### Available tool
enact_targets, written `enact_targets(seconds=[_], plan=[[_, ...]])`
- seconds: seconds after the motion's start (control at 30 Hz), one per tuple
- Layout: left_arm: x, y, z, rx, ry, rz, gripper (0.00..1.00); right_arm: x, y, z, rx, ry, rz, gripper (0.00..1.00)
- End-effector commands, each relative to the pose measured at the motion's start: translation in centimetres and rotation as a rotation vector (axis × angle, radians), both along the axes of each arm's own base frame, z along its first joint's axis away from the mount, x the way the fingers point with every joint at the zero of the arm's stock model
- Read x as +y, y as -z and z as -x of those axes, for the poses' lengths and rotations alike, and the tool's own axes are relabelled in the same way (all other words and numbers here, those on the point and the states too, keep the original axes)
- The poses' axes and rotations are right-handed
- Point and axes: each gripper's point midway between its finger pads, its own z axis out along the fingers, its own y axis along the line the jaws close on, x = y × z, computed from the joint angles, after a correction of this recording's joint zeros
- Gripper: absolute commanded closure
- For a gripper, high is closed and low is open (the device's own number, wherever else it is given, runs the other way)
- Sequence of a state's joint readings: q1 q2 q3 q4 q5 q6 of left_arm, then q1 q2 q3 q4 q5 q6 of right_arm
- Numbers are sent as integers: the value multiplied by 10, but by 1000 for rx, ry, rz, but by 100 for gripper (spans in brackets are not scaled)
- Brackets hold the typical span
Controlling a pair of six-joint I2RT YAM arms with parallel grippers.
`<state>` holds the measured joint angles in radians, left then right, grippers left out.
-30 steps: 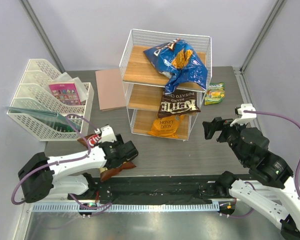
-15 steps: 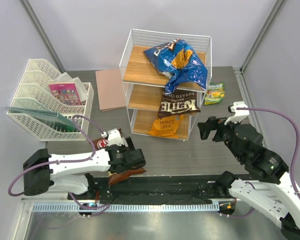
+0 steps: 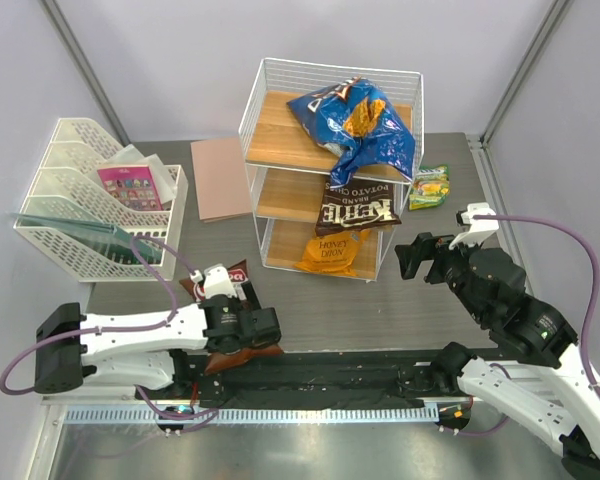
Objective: Place and organize the chips bags onto the shelf
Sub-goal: Adjust the potato chip at the center of the board.
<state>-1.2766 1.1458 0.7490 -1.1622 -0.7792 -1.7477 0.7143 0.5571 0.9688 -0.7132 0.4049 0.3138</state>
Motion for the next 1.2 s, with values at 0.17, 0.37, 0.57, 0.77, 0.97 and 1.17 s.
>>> enact_targets(seconds=[0.17,0.37,0.57,0.77,0.97,1.17], plan=[[29,-7,33,46,-20,-84,3,8,-7,-4,-18,-18,-20,4],[7,-24,42,32,66,-149,12,11,-13,-8,-28,-23,-18,4],[-31,-67,35,-73,133,-175,6,13,-9,-7,-14,-31,-25,4],[-19,-82,21,-177,132,-46,0,11,-13,-1,-20,-45,-31,4],[31,-95,11,-213,70,80,0,17,-26,23,-29,-148,-96,7],[29,-77,22,-65,69,-80,0,25,-24,41,5,-255,-94,11]])
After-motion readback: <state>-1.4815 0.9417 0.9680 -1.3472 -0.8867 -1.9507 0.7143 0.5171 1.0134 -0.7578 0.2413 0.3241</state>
